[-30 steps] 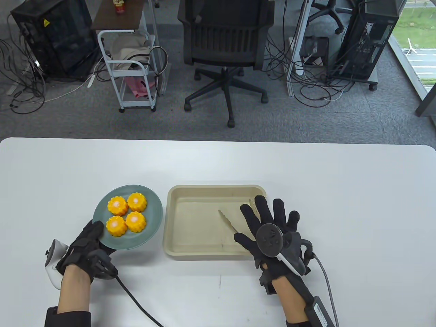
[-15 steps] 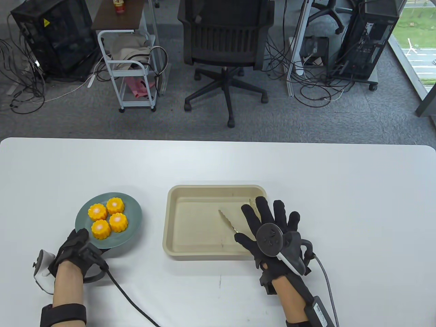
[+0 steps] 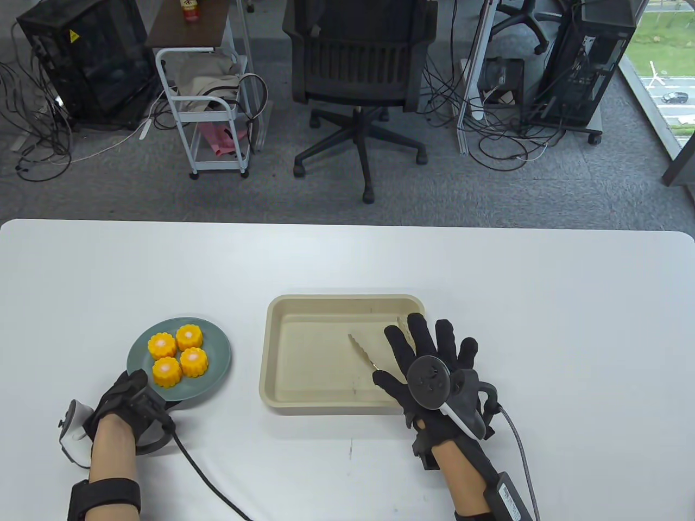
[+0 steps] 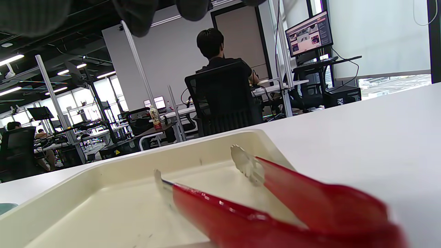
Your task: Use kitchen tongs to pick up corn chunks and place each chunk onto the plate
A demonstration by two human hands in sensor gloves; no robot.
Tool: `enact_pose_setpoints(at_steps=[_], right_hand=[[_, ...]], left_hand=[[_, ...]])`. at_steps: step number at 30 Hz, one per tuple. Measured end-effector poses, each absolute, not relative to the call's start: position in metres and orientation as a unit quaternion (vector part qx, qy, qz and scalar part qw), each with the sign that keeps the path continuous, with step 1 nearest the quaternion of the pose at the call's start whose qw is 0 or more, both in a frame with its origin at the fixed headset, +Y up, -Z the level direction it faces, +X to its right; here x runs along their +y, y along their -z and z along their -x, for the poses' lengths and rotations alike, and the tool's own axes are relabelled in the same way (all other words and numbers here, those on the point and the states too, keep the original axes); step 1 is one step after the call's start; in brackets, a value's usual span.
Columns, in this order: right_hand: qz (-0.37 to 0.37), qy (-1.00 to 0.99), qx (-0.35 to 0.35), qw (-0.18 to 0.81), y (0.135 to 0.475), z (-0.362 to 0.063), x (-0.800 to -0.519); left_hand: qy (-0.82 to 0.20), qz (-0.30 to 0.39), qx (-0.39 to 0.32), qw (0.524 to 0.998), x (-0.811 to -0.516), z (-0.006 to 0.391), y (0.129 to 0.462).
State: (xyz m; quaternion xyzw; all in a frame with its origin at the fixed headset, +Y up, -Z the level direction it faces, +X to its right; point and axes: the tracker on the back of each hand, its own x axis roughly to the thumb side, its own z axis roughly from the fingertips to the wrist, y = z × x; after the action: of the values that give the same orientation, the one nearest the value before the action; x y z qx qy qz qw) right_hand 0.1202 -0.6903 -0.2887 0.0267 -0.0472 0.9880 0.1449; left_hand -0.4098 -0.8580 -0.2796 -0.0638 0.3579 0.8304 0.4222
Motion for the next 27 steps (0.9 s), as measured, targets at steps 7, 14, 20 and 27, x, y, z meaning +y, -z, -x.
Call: enact_pose_setpoints(at_steps=[7, 14, 20, 27], right_hand=[[-0.027, -0.988, -0.05, 0.142, 0.287, -0.117, -0.69], [-0.032, -0.988, -0.048, 0.144, 0.286, -0.114, -0.69], [-0.027, -0.988, -0.046, 0.146, 0.286, -0.115, -0.69], [-0.027, -0.988, -0.043, 0.147, 0.286, -0.116, -0.69]], left_hand=[[-0.816, 0.093, 0.328, 0.467, -0.834, 0.403, 0.282], [-0.76, 0.06, 0.337, 0.553, -0.81, 0.4, 0.278], [-0.753, 0.052, 0.33, 0.567, -0.8, 0.395, 0.276], [-0.766, 0.065, 0.315, 0.557, -0.796, 0.392, 0.272]])
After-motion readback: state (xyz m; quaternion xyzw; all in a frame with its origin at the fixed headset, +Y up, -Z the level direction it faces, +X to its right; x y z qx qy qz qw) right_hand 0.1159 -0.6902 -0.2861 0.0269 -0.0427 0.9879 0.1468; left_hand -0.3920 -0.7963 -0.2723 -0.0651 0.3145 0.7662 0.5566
